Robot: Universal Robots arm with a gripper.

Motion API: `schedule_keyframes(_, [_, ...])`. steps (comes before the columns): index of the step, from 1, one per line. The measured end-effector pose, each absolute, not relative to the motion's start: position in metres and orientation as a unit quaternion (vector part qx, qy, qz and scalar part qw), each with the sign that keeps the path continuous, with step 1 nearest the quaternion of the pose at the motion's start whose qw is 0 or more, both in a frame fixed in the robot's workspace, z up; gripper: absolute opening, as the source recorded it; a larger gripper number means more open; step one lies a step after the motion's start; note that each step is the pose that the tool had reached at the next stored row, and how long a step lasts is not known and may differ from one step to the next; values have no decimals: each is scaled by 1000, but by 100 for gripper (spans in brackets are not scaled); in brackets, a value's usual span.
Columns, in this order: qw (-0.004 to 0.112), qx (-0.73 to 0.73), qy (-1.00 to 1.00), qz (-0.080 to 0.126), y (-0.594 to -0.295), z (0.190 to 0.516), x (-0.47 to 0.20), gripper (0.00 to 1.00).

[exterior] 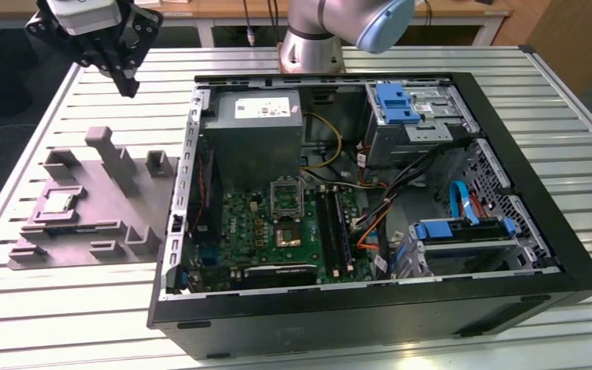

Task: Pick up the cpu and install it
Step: 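Reach for the cpu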

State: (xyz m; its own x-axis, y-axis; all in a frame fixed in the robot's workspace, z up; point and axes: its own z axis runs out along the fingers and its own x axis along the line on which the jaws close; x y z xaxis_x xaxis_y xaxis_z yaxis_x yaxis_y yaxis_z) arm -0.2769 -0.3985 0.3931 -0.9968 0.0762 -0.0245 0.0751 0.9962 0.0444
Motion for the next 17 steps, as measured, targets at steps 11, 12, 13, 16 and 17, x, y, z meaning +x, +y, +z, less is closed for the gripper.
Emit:
schedule_keyframes(11, [13,38,999,22,-398,393,-283,11])
schedule_keyframes(12, [13,38,999,22,-399,393,-284,11])
schedule_keyframes(13, [13,38,999,22,-399,393,-285,11])
schedule_keyframes(16, [13,38,999,22,-398,393,-286,11])
schedule_keyframes(17, [13,38,999,22,-398,393,-287,11])
